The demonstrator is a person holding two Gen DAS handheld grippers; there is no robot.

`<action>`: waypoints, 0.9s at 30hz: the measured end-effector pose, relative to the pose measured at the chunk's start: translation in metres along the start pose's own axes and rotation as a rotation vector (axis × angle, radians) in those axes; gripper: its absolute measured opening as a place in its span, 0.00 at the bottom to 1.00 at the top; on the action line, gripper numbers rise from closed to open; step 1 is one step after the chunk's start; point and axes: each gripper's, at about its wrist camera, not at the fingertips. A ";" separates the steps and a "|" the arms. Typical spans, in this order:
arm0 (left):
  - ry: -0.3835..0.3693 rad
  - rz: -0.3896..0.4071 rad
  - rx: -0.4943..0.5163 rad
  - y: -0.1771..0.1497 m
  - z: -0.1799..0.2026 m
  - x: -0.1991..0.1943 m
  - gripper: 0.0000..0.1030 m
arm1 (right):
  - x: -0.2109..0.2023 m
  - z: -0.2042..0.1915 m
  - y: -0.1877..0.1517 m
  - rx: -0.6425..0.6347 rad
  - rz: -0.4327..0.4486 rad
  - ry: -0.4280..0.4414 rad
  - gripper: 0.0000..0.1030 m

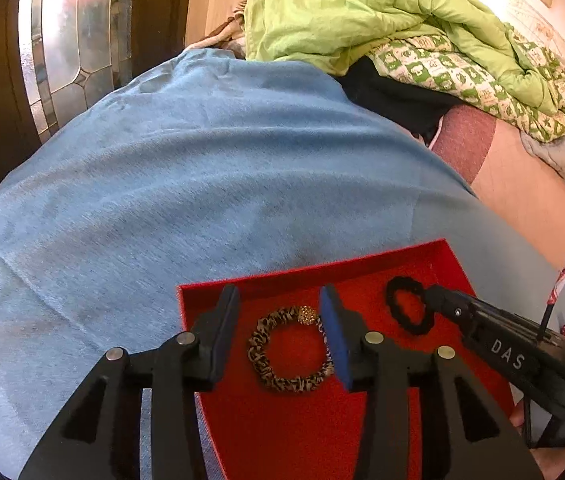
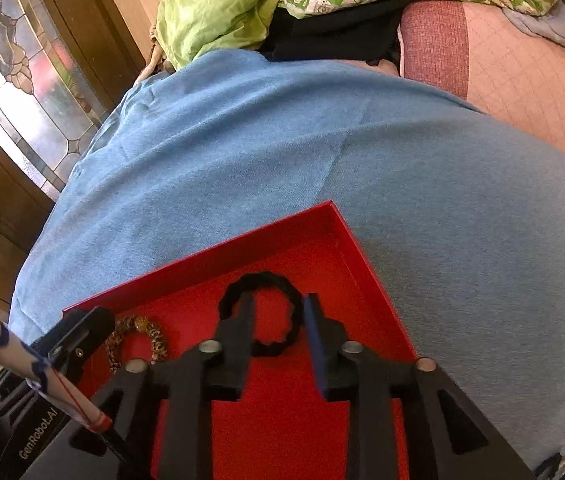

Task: Organize jewelry
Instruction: 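Carry the bracelet and hair tie into the red tray and open both tools, then grasp the pink plaid scrunchie again with the right tool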

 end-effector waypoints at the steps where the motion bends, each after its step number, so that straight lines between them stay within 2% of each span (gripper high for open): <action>1: -0.002 0.006 -0.006 0.001 -0.001 -0.002 0.39 | -0.002 0.000 -0.001 -0.002 0.003 0.001 0.27; 4: -0.005 0.021 -0.011 0.005 -0.001 -0.011 0.39 | -0.019 0.003 -0.005 0.012 0.025 0.030 0.27; 7: -0.030 0.047 0.008 0.007 0.008 -0.023 0.39 | -0.057 0.010 -0.020 0.009 0.065 0.080 0.27; 11: -0.075 0.071 0.057 0.003 0.034 -0.040 0.41 | -0.121 0.038 -0.061 -0.011 0.119 0.106 0.27; 14: -0.106 0.082 0.100 -0.006 0.059 -0.053 0.47 | -0.174 0.085 -0.103 0.034 0.162 0.056 0.27; 18: -0.171 0.084 0.179 -0.028 0.098 -0.070 0.47 | -0.231 0.175 -0.165 0.231 0.170 -0.037 0.27; 22: -0.242 0.059 0.268 -0.058 0.131 -0.081 0.48 | -0.260 0.249 -0.223 0.426 0.147 -0.138 0.27; 27: -0.261 0.051 0.376 -0.091 0.164 -0.091 0.51 | -0.262 0.293 -0.267 0.578 0.122 -0.113 0.27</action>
Point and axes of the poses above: each gripper's, at about its wrist camera, not at the fingertips, and x roughly the way its jaws point, z to its right, y to its top, and after that the axes turned 3 degrees about -z, right-handed
